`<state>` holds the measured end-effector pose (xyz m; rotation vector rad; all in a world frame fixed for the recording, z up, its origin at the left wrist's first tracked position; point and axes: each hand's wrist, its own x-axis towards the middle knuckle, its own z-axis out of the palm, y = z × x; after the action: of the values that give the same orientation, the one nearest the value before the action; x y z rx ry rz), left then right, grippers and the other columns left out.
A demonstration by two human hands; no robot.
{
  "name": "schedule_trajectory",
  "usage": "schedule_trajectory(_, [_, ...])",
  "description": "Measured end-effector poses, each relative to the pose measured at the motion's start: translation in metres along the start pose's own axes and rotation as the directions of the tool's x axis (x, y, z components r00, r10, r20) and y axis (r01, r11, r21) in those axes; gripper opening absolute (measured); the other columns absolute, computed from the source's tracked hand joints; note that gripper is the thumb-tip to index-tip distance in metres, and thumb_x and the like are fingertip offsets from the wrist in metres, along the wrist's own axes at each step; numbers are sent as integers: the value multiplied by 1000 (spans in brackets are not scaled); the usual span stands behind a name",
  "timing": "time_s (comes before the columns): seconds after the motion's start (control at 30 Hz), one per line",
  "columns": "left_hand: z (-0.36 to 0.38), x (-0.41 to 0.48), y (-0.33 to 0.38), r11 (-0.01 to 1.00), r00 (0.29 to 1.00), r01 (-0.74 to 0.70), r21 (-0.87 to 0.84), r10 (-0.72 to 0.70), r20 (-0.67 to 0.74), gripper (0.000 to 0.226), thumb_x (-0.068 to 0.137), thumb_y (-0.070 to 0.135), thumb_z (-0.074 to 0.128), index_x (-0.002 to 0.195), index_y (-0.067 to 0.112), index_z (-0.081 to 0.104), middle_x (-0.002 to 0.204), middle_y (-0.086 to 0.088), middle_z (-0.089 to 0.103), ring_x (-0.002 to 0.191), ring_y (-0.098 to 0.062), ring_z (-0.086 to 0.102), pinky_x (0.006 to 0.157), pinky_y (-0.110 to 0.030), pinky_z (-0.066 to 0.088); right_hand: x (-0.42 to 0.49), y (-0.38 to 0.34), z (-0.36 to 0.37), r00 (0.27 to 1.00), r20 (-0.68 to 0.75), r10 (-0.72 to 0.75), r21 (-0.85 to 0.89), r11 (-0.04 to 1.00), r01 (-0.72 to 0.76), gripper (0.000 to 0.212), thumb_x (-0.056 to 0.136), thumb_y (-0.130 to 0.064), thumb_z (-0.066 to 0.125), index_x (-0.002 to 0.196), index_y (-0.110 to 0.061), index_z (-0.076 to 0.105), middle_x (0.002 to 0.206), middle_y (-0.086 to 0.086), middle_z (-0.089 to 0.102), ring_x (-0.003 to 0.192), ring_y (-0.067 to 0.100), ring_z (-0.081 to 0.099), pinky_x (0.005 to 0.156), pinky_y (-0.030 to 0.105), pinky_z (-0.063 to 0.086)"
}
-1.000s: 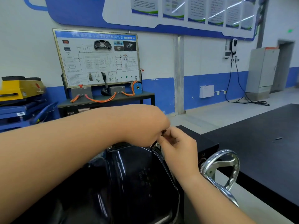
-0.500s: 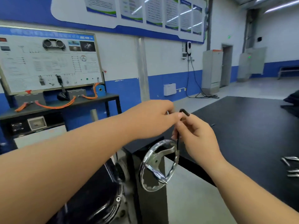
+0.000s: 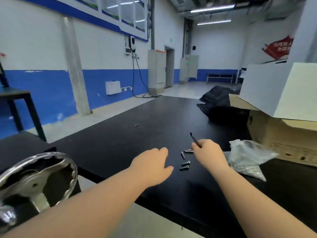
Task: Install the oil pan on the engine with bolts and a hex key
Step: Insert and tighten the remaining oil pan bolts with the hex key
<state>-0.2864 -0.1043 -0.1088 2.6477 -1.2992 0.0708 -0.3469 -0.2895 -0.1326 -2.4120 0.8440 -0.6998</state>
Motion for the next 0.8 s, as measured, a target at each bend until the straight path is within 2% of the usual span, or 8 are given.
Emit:
schedule_trajectory(0.13, [44,18,13,999,999,49,21,-48,-6,48,86,58,46,116,21,40,112,1,49,105,-21,49,72,-31,39,35,27,14,999,43,6,-178,984,2,28,94,-28,44,75,-10,54,87,12,62,76,30,53,63,30,37])
schedule_trajectory(0.23, [66,32,22,997,998,53,62,-51,-34,54,83,64,44,115,21,37,113,0,45,106,-22,48,71,-31,36,49,37,30,991,128,-28,-218,974,55,30,94,-38,44,101,-14,62,110,10,54,96,33,57,77,33,44])
schedule_trajectory(0.3, [75,45,29,995,996,49,88,-42,-77,58,81,67,43,115,21,37,113,0,44,104,-22,49,69,-31,35,55,38,38,980,194,-51,-222,970,94,38,92,-49,44,112,-20,59,114,5,48,101,32,56,78,34,43])
schedule_trajectory(0.4, [84,65,40,994,994,51,97,-42,-96,69,81,69,42,126,18,33,116,-1,43,100,-21,53,65,-30,37,61,34,46,966,248,-69,-293,945,143,45,88,-60,44,112,-22,53,111,1,42,96,29,55,69,33,40])
schedule_trajectory(0.47, [89,77,44,992,993,68,110,-57,-100,74,83,67,41,134,15,27,120,-2,43,98,-21,56,63,-30,38,62,31,49,958,269,-100,-358,913,196,39,91,-55,41,106,-20,49,103,1,41,84,27,50,64,32,37])
schedule_trajectory(0.6, [92,93,46,987,990,103,127,-89,-107,57,86,60,41,121,16,37,113,-2,44,77,-17,54,53,-28,34,61,30,51,949,270,-164,-387,884,263,20,96,-36,35,91,-17,41,93,2,45,74,24,46,60,31,34])
schedule_trajectory(0.7, [95,99,45,985,992,95,146,-81,-98,54,84,61,39,113,15,38,105,-1,42,65,-15,45,44,-26,25,62,33,50,946,286,-150,-388,885,258,25,96,-38,34,85,-17,41,80,-2,44,74,23,48,60,30,36])
schedule_trajectory(0.8, [99,100,41,986,988,101,130,-85,-129,52,82,61,36,110,17,38,98,3,38,65,-15,47,45,-26,25,59,33,48,951,285,-116,-344,914,214,36,96,-43,38,71,-17,43,69,-3,47,67,20,51,52,27,34])
